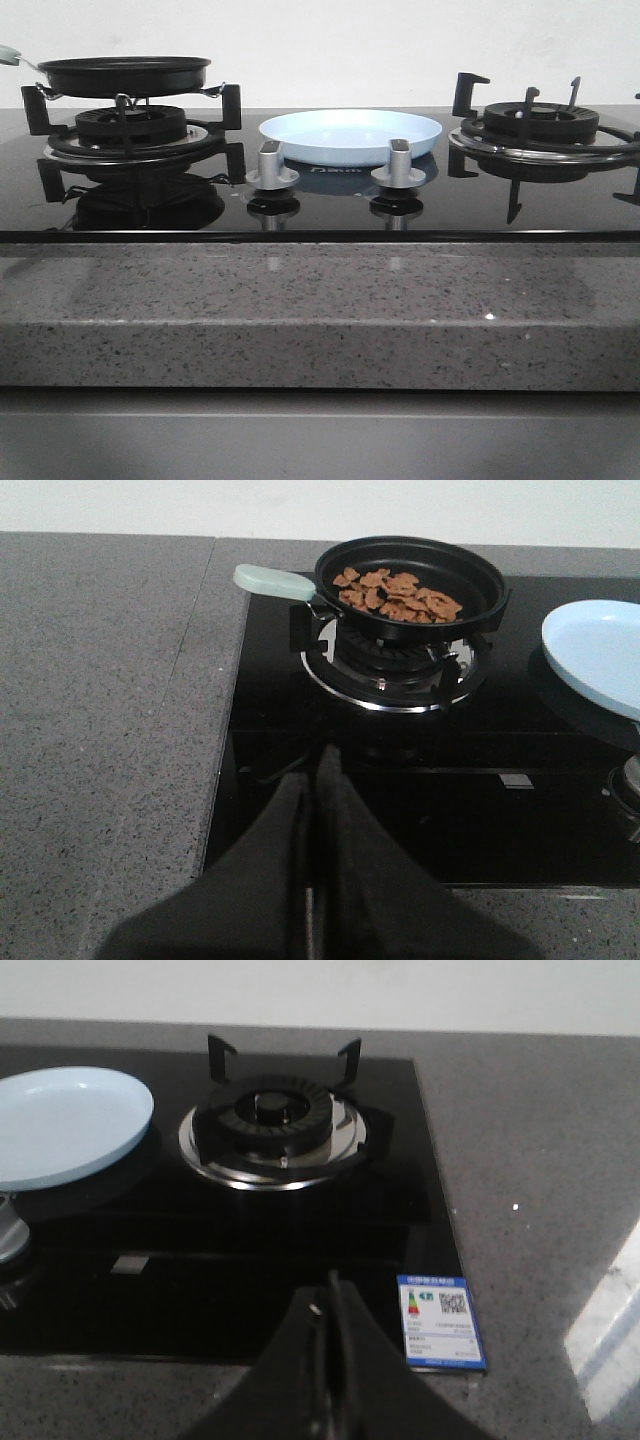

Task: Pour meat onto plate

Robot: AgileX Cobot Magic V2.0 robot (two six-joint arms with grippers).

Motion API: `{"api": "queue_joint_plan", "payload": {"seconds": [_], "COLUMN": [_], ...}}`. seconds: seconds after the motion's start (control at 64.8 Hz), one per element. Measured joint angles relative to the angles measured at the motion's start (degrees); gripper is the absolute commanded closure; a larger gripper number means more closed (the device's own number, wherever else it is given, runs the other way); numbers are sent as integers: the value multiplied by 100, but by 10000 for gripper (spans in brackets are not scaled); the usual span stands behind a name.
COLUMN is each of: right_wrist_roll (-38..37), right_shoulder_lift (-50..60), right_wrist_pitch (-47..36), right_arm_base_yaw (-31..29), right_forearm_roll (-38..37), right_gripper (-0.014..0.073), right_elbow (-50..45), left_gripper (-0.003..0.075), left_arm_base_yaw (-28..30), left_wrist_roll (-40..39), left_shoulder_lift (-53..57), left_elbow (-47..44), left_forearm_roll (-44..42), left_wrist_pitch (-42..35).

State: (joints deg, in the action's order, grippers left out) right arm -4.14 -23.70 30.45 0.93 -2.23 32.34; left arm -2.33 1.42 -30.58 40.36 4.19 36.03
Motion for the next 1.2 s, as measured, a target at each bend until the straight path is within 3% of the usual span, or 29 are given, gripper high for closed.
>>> {"api": "queue_joint_plan", "payload": {"seconds": [0.494,0.571,0.695,0.803,1.204], "right_wrist_roll": [0,0,0,0,0], "right_shoulder_lift": [-231,-231,-231,-231,-231], "right_wrist_pitch": [168,168,168,168,176], "right_arm_base_yaw": [0,0,0,0,0], "right_forearm_roll": [0,0,0,0,0], "right_gripper": [642,542,299,167,161], "right_elbow": [0,0,0,0,0], "left_gripper": [725,615,337,201,272], "left_arm_base_yaw": [0,0,0,0,0], "left_wrist_roll": [0,0,0,0,0], "left_shoulder_lift": [-116,-116,-116,-116,-116], "left_elbow": [4,4,4,4,4], "left_forearm_roll": [134,134,143,143,147], "left_wrist_pitch": [5,5,5,-15,-92]}}
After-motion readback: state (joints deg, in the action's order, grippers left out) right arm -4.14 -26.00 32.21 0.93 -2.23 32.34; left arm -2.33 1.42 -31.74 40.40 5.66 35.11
